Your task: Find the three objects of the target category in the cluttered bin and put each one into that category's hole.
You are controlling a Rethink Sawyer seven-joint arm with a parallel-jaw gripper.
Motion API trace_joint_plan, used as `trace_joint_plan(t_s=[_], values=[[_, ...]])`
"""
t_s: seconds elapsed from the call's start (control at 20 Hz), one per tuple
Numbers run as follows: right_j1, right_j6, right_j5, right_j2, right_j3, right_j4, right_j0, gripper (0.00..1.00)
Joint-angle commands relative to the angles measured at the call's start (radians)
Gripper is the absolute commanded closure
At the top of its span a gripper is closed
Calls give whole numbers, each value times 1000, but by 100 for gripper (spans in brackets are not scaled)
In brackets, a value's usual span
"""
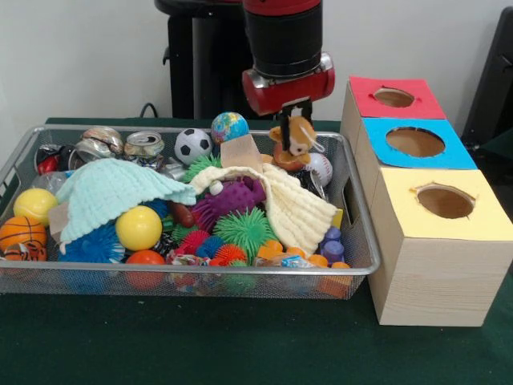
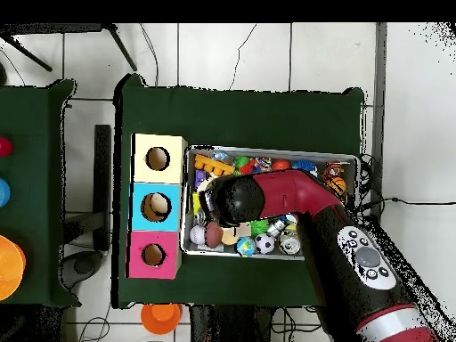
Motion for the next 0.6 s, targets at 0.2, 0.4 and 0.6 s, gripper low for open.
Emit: trace_joint_plan(t_s=[0.2,0.4,0.6], values=[[-65,-24,191,54,83,81,71,100],[-96,4,217,39,102,102,107,100],[-105,29,238,22,123,123,136,100]])
